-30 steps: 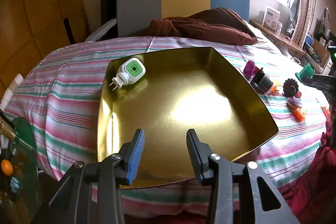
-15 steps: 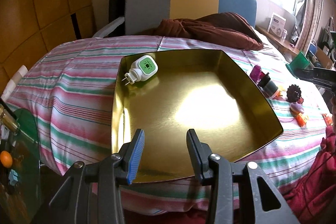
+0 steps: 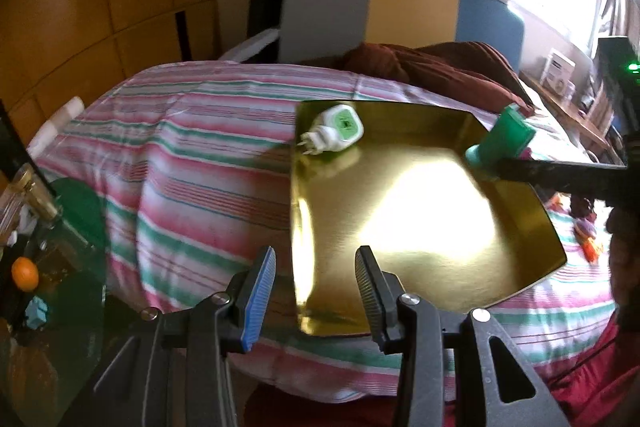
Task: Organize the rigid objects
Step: 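Carry the green cup toy into the gold tray and open the right gripper, then move the left gripper to the orange cubes and grasp them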
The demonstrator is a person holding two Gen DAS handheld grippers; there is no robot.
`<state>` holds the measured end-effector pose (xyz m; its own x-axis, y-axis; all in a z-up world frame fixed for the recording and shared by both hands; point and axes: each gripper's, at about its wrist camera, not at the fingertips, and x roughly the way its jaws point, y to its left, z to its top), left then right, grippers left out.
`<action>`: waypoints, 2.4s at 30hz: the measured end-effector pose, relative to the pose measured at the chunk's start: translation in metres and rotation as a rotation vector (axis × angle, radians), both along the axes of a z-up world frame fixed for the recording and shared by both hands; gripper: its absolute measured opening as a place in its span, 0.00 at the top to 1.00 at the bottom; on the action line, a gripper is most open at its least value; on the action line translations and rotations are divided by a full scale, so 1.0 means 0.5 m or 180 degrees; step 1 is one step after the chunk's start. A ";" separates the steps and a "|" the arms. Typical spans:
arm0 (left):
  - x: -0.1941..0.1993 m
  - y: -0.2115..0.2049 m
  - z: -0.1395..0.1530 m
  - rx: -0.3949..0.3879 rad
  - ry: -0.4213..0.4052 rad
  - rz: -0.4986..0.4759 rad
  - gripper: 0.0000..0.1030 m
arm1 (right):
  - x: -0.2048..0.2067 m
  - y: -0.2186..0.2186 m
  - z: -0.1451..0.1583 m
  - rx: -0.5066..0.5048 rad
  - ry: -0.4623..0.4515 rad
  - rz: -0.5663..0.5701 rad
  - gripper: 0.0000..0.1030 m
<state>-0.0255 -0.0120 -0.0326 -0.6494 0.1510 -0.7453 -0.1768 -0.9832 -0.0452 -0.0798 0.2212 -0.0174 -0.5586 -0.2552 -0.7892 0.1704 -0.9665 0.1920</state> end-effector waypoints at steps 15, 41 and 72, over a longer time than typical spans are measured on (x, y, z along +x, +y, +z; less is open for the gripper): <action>-0.022 -0.076 -0.033 0.0088 -0.0152 0.0291 0.60 | -0.220 -0.222 -0.130 0.0200 -0.0721 0.0326 0.75; -0.007 -0.054 0.000 0.0040 -0.0016 0.0208 0.60 | -0.106 -0.166 -0.053 -0.0004 -0.0172 0.0238 0.38; 0.034 0.183 0.055 0.0080 0.0070 -0.0919 0.60 | 0.133 0.319 0.063 0.0100 0.0378 -0.1385 0.20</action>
